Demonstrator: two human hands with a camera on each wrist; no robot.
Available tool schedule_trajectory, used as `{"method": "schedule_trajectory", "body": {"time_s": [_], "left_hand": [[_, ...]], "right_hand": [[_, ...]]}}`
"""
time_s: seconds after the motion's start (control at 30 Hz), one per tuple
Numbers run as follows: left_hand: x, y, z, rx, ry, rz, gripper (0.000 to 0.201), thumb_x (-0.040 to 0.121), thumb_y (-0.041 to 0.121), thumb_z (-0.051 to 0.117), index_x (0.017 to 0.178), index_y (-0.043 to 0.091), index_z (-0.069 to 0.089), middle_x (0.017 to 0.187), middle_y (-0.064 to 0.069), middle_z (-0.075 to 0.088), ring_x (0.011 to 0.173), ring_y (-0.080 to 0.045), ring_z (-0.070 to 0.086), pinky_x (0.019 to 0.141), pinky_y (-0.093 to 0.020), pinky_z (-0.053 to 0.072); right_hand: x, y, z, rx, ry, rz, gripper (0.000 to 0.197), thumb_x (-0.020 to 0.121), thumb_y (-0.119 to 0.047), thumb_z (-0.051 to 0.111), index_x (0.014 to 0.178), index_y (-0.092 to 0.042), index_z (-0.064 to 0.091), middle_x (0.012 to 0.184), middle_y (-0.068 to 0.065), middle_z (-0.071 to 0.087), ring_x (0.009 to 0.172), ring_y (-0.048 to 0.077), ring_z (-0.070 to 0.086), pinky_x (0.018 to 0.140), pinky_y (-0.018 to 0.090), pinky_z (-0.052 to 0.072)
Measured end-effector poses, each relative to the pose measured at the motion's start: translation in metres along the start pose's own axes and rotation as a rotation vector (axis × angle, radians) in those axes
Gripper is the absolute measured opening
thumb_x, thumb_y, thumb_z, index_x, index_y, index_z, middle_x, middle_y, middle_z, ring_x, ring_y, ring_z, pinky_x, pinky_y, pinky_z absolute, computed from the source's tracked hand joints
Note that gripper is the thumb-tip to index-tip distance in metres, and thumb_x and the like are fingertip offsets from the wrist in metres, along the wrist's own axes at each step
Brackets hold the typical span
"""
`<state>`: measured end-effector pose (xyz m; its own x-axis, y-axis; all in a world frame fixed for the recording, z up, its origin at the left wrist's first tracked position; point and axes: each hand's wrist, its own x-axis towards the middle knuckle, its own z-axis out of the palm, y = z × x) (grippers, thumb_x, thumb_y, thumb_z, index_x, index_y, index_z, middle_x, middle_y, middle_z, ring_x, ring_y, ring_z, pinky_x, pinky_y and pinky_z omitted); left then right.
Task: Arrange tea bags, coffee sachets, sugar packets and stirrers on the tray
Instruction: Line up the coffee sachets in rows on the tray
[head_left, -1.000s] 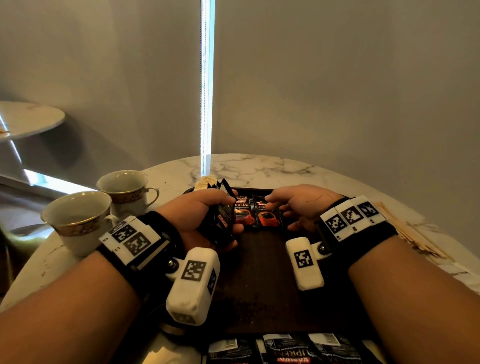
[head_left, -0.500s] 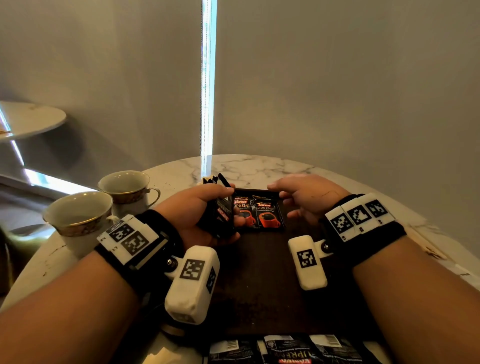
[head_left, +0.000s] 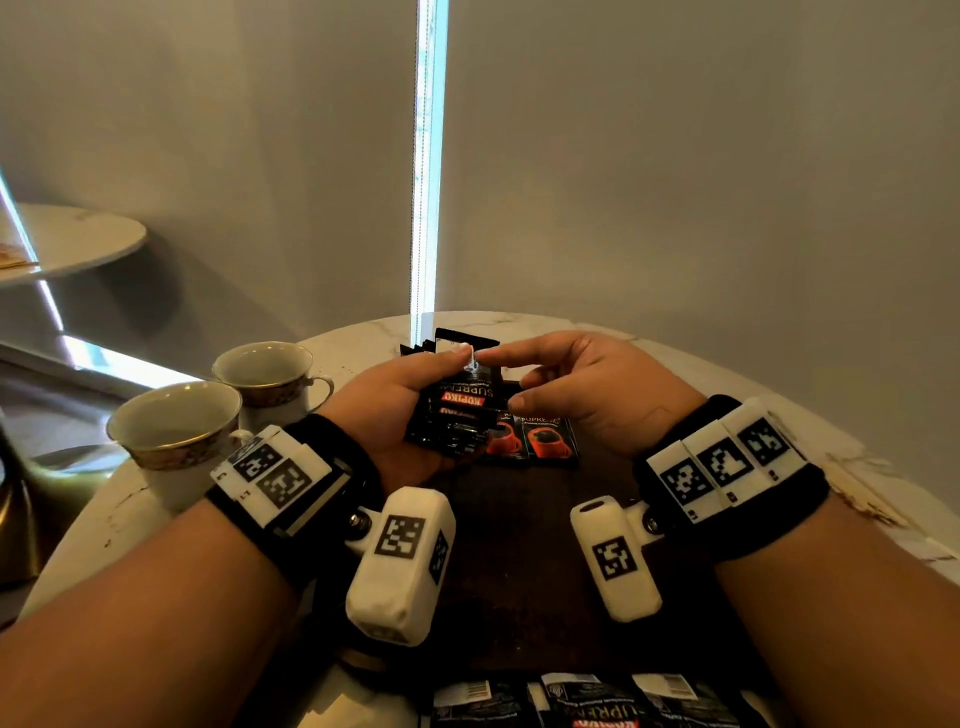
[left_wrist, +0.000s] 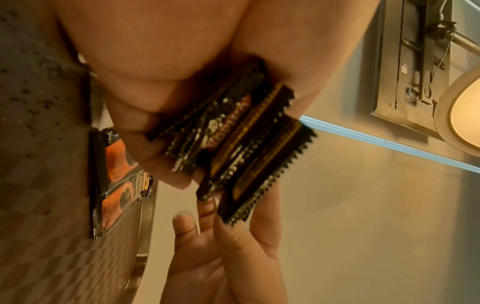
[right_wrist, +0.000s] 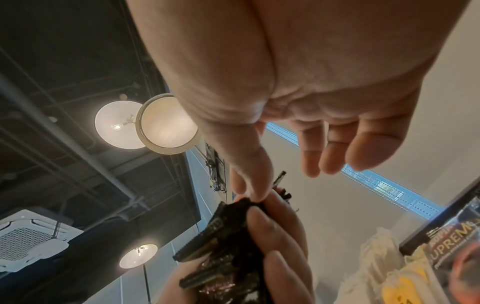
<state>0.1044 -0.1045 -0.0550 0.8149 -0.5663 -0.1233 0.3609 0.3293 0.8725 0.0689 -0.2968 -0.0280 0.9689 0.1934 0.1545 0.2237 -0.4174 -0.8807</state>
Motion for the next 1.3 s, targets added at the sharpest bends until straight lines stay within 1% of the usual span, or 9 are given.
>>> {"method": "schedule_trajectory", "body": {"time_s": [0.13,0.3,0.63,0.8,0.97,1.03,1.13,1.2,1.3], "left_hand": [[0.001,0.000,-0.001,0.003,-0.001,-0.019,0.055,0.085,0.033,0.063,0.131,0.004,0.055,0.090,-0.017,0.073,0.067,-0.027,0.072,0.054,-0.035,0.057],[-0.001,0.000,-0.001,0.010,-0.035,-0.048,0.047,0.084,0.035,0.064,0.119,0.004,0.060,0.085,-0.017,0.072,0.067,-0.027,0.071,0.054,-0.034,0.058],[0.001,0.000,-0.002,0.028,-0.061,-0.092,0.043,0.086,0.041,0.059,0.110,0.006,0.060,0.078,-0.015,0.071,0.063,-0.026,0.071,0.052,-0.033,0.057],[0.003,0.000,-0.003,0.034,-0.084,-0.145,0.049,0.085,0.050,0.055,0.110,0.009,0.063,0.081,-0.015,0.073,0.066,-0.027,0.072,0.054,-0.034,0.058],[0.004,0.003,-0.007,0.047,0.033,-0.138,0.045,0.082,0.048,0.061,0.114,0.016,0.058,0.082,-0.011,0.069,0.070,-0.027,0.070,0.061,-0.040,0.058],[0.006,0.004,-0.010,0.029,0.097,-0.126,0.047,0.078,0.044,0.066,0.117,0.019,0.056,0.083,-0.009,0.062,0.075,-0.026,0.066,0.069,-0.044,0.057],[0.009,0.005,-0.012,0.024,0.157,-0.117,0.033,0.090,0.036,0.065,0.116,0.018,0.054,0.082,-0.007,0.058,0.076,-0.025,0.065,0.068,-0.043,0.059],[0.009,0.006,-0.012,0.025,0.188,-0.125,0.024,0.095,0.030,0.061,0.115,0.018,0.054,0.080,-0.006,0.059,0.069,-0.022,0.065,0.063,-0.037,0.059],[0.009,0.006,-0.013,0.038,0.189,-0.149,0.026,0.096,0.026,0.058,0.120,0.015,0.054,0.095,-0.009,0.061,0.067,-0.022,0.065,0.062,-0.035,0.058]], "right_hand": [[0.000,0.000,0.001,0.003,-0.008,0.002,0.045,0.083,-0.001,0.073,0.089,-0.045,0.078,0.097,0.010,0.076,0.096,0.029,0.072,0.096,0.054,0.054],[0.002,0.006,0.003,0.033,-0.006,0.002,0.039,0.082,-0.001,0.074,0.090,-0.038,0.080,0.105,0.005,0.076,0.104,0.026,0.071,0.097,0.052,0.053],[0.004,0.011,0.005,0.008,0.090,-0.040,0.027,0.083,-0.009,0.076,0.090,-0.035,0.081,0.104,0.000,0.076,0.102,0.025,0.070,0.097,0.053,0.053],[0.005,0.015,0.005,0.122,0.141,-0.046,0.022,0.084,-0.010,0.074,0.087,-0.030,0.082,0.101,0.008,0.077,0.100,0.031,0.072,0.097,0.056,0.052],[0.013,0.024,0.003,0.180,0.313,-0.021,0.012,0.085,-0.020,0.075,0.089,-0.030,0.081,0.097,0.005,0.078,0.092,0.027,0.072,0.095,0.058,0.052],[0.018,0.030,0.000,0.261,0.380,0.034,0.011,0.087,-0.016,0.073,0.085,-0.024,0.080,0.094,0.008,0.078,0.085,0.026,0.072,0.086,0.053,0.057],[0.021,0.040,-0.003,0.277,0.407,0.157,0.010,0.088,-0.005,0.071,0.086,-0.014,0.074,0.086,0.010,0.077,0.083,0.027,0.074,0.057,0.029,0.055],[0.021,0.046,-0.003,0.194,0.383,0.253,0.009,0.086,-0.006,0.073,0.088,-0.014,0.071,0.081,0.006,0.076,0.069,0.022,0.071,0.049,0.028,0.048],[0.022,0.051,-0.003,0.174,0.333,0.370,0.018,0.085,0.003,0.069,0.095,-0.010,0.063,0.083,0.012,0.070,0.053,0.017,0.059,0.038,0.026,0.040]]}}
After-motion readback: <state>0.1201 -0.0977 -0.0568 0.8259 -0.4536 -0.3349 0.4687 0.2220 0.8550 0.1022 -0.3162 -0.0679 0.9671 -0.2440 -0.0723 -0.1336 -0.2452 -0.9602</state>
